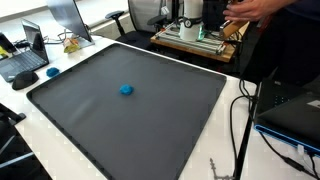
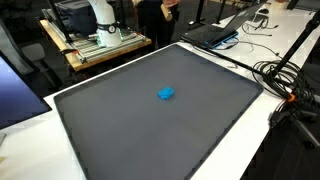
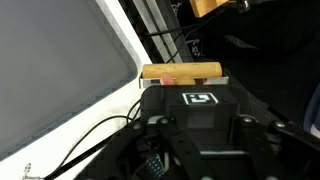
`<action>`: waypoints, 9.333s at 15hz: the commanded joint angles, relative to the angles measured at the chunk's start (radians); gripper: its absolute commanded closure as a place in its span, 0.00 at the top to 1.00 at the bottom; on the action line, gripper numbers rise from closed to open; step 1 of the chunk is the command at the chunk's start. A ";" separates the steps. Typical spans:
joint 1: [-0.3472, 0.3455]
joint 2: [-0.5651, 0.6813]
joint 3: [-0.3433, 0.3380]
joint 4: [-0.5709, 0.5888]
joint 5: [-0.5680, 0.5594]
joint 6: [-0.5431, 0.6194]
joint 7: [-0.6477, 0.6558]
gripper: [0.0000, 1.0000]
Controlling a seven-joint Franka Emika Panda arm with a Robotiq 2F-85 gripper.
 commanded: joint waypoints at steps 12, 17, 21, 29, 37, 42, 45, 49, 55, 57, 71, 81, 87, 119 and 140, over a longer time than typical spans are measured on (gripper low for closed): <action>-0.248 0.011 -0.025 0.011 -0.189 0.263 0.303 0.22; -0.351 0.041 -0.048 0.052 -0.280 0.279 0.493 0.22; -0.333 0.034 -0.068 0.025 -0.256 0.276 0.453 0.47; -0.407 0.208 -0.076 0.119 -0.278 0.362 0.629 0.22; -0.455 0.505 -0.076 0.328 -0.392 0.435 0.950 0.22; -0.441 0.643 -0.098 0.437 -0.400 0.399 1.054 0.22; -0.439 0.702 -0.117 0.475 -0.390 0.380 1.085 0.22; -0.444 0.747 -0.136 0.501 -0.359 0.365 1.086 0.22; -0.445 0.780 -0.137 0.515 -0.320 0.364 1.073 0.22; -0.447 0.782 -0.137 0.514 -0.298 0.371 1.072 0.22; -0.430 0.804 -0.159 0.526 -0.323 0.411 1.167 0.22; -0.426 0.873 -0.162 0.546 -0.317 0.408 1.179 0.22; -0.436 0.885 -0.155 0.538 -0.290 0.388 1.152 0.22; -0.436 0.935 -0.169 0.610 -0.269 0.388 1.133 0.22; -0.438 0.985 -0.186 0.680 -0.282 0.400 1.134 0.22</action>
